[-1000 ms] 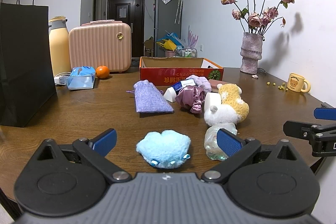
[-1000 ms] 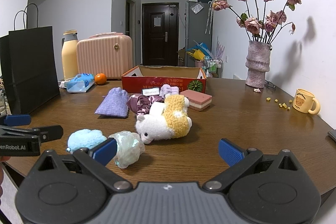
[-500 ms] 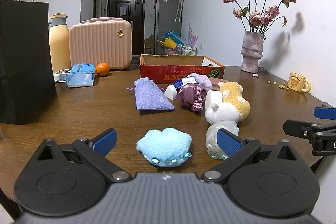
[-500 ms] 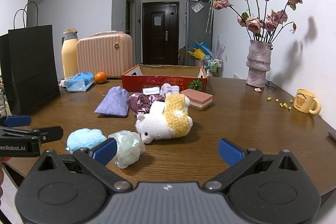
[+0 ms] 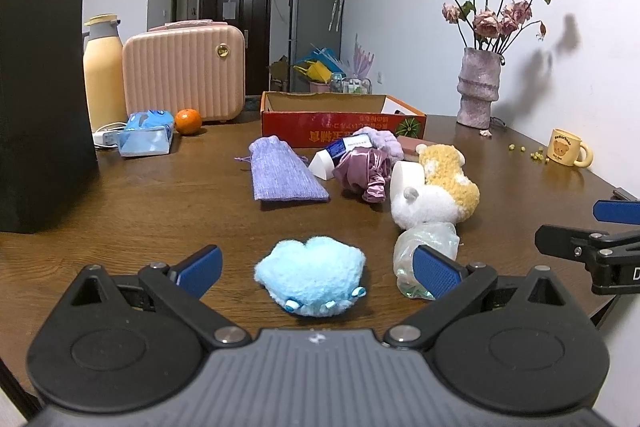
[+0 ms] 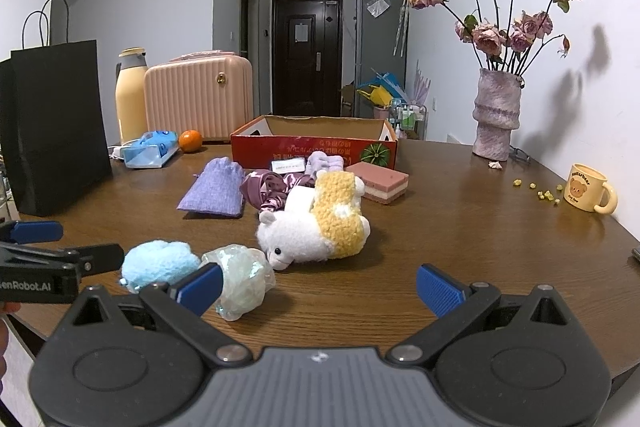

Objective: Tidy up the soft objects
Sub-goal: 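Close the left gripper on the light-blue heart plush while the right approaches the plastic bag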

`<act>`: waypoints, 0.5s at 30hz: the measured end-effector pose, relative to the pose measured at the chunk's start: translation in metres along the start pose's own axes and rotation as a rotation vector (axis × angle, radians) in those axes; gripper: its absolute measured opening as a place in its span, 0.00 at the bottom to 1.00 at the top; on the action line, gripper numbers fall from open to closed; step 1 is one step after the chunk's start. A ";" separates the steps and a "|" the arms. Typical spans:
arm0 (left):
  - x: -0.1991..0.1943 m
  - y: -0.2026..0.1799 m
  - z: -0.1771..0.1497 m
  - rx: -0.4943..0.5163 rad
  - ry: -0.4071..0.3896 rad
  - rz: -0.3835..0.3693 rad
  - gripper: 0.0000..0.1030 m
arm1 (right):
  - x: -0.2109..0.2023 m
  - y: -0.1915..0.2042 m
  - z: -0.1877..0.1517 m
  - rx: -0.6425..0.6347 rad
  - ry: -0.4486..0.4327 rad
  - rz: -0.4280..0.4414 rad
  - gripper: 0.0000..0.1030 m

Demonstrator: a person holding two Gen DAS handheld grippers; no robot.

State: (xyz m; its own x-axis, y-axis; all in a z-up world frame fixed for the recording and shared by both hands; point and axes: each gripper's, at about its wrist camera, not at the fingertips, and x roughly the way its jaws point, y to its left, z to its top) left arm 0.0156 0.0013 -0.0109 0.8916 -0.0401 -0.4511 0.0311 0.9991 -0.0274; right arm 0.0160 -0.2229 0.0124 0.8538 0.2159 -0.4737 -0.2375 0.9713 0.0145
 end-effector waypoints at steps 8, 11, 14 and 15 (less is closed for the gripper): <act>0.018 0.001 0.002 0.013 0.042 -0.002 1.00 | 0.014 0.000 0.000 0.009 0.026 0.001 1.00; 0.027 0.002 0.004 0.021 0.059 0.001 1.00 | 0.021 -0.001 0.000 0.012 0.036 0.002 1.00; 0.037 0.003 0.005 0.029 0.078 0.007 1.00 | 0.027 -0.001 0.000 0.017 0.048 0.001 1.00; 0.040 0.003 0.005 0.031 0.086 0.010 1.00 | 0.029 -0.001 0.000 0.018 0.053 0.000 1.00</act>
State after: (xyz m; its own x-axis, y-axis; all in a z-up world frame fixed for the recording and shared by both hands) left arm 0.0539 0.0026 -0.0250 0.8501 -0.0296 -0.5258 0.0376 0.9993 0.0046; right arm 0.0411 -0.2179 -0.0019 0.8280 0.2110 -0.5194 -0.2290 0.9730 0.0303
